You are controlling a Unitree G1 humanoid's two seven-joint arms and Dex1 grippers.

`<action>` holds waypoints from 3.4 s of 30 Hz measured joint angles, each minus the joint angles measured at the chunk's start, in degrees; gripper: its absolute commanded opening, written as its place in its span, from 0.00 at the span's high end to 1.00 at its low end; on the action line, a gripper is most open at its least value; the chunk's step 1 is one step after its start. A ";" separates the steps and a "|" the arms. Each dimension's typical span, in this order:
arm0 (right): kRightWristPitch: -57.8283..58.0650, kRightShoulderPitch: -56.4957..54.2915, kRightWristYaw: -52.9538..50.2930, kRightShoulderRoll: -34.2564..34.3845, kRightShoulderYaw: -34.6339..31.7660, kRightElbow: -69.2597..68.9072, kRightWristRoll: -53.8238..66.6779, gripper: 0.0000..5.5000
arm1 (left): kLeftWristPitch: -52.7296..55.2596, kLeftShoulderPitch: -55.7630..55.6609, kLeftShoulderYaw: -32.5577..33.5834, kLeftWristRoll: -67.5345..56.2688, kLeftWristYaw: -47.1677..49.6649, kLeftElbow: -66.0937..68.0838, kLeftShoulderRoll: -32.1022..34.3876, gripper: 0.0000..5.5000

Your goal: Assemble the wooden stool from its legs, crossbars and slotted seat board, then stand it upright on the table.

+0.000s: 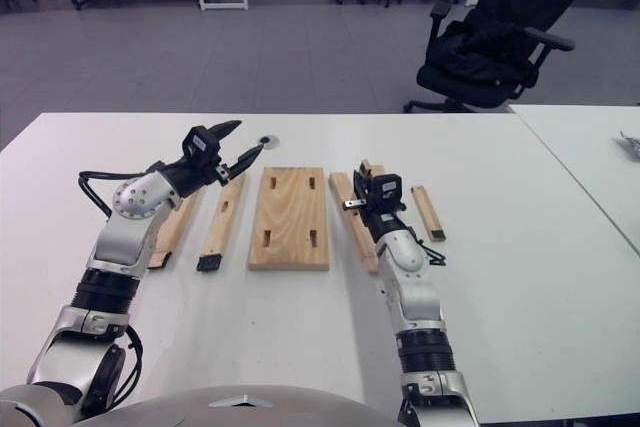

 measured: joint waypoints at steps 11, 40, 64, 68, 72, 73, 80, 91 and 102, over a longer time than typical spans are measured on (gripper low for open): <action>-1.81 -0.21 1.20 -0.12 -0.71 1.01 -0.27 0.82 | -0.23 0.22 -0.37 0.29 0.85 0.02 -0.46 0.44; 46.92 -1.02 2.21 -7.45 0.38 -16.18 1.45 0.28 | -0.86 1.90 -1.34 0.72 2.22 -0.09 -2.67 0.44; 32.51 -8.39 16.92 -15.45 3.01 -23.43 1.49 0.62 | 42.45 -1.09 20.56 -50.59 12.85 -4.84 -18.04 0.44; 26.12 -9.91 21.04 -15.08 7.69 -23.52 1.25 0.62 | 47.31 -2.02 23.68 -58.56 16.51 -5.32 -18.81 0.44; 24.70 -9.91 21.63 -13.74 9.03 -25.49 1.47 0.62 | 49.40 -2.18 23.18 -59.79 17.72 -5.35 -18.67 0.47; 24.42 -9.91 21.75 -13.84 9.32 -25.52 1.37 0.62 | 49.42 -2.18 23.18 -59.93 17.80 -5.35 -18.67 0.51; 23.61 -9.85 22.96 -14.05 10.64 -25.68 1.32 0.62 | 48.67 -2.21 22.40 -59.71 18.55 -5.38 -19.17 0.73; 22.03 -9.25 23.23 -13.88 12.04 -26.14 1.07 0.45 | 46.92 3.29 22.38 -60.09 28.26 -12.71 -23.16 0.81; 21.63 5.71 13.50 -18.02 3.92 -25.23 -5.58 0.28 | 43.98 23.61 23.15 -57.19 52.02 -44.34 -21.50 0.81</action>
